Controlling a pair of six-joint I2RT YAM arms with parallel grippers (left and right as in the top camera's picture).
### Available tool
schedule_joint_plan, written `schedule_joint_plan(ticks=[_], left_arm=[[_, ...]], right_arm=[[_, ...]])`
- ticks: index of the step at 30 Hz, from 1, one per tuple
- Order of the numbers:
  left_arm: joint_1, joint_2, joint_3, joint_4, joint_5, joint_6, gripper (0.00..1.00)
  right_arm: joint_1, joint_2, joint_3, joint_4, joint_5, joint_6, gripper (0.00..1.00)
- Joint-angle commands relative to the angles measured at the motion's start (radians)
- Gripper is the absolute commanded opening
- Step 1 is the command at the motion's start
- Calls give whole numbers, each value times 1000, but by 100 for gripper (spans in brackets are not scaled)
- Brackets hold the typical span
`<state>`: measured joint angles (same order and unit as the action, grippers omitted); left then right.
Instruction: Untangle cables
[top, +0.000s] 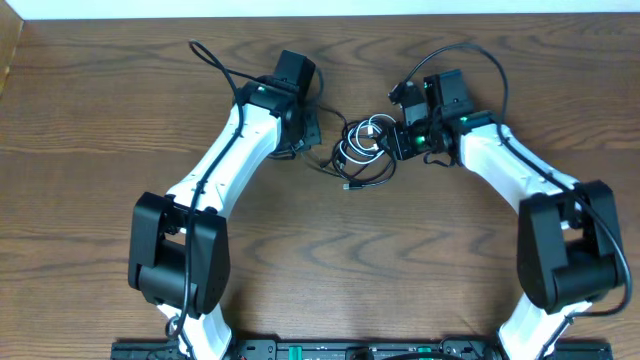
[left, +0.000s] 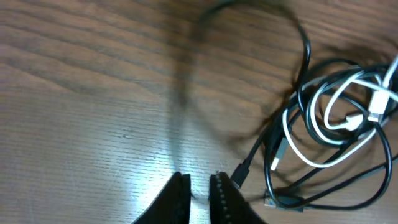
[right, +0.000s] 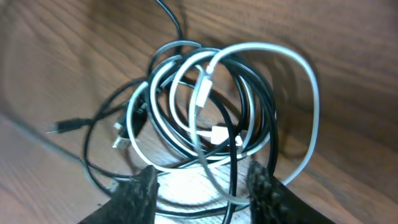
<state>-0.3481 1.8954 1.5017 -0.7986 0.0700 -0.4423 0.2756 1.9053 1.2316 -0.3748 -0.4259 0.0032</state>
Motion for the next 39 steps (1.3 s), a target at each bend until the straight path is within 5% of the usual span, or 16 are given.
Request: schedule_joint_plan(ticks=[1, 6, 14, 18, 23, 28, 39], left_arm=[[8, 13, -6, 5, -3, -14, 27], [7, 13, -6, 18, -3, -15, 42], [7, 13, -6, 27, -2, -48, 44], [6, 13, -6, 29, 1, -53, 45], [2, 13, -6, 38, 2, -61, 45], [2, 13, -6, 55, 29, -72, 45], [-3, 13, -6, 75, 135, -91, 45]], right_arm=[[9, 12, 11, 6, 4, -20, 38], [10, 12, 11, 36, 1, -20, 32], [34, 45, 11, 98, 69, -28, 24], [48, 63, 11, 119, 68, -12, 1], [53, 63, 11, 136, 69, 7, 5], [53, 64, 11, 128, 70, 7, 30], [53, 64, 11, 120, 70, 8, 7]])
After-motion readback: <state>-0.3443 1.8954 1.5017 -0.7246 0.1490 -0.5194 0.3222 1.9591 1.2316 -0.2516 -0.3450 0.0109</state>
